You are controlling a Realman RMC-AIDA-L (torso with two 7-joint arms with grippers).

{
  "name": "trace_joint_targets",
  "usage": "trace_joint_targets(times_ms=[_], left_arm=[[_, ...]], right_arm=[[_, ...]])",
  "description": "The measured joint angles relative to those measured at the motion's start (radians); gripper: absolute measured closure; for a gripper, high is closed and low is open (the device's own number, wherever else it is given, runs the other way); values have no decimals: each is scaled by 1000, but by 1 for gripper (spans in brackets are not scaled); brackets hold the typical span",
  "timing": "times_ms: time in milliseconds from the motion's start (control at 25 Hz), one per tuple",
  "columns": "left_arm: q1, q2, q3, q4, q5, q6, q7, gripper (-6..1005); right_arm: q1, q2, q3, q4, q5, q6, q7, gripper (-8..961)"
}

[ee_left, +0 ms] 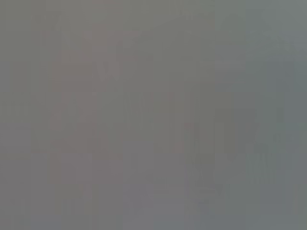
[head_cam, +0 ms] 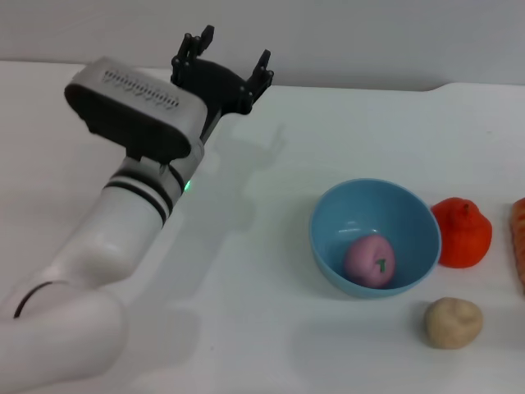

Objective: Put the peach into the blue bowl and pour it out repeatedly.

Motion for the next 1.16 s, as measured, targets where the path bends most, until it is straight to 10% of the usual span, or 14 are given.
trace_joint_targets(times_ms=[280, 1160], left_arm=[[-29, -5, 102, -129, -4, -115, -169, 197], [-31, -8, 147, -168, 1, -118, -197, 197]], right_arm=[[-3, 3, 3, 161, 239, -20, -125, 332], [11, 4, 14, 193, 252, -16, -129, 332]])
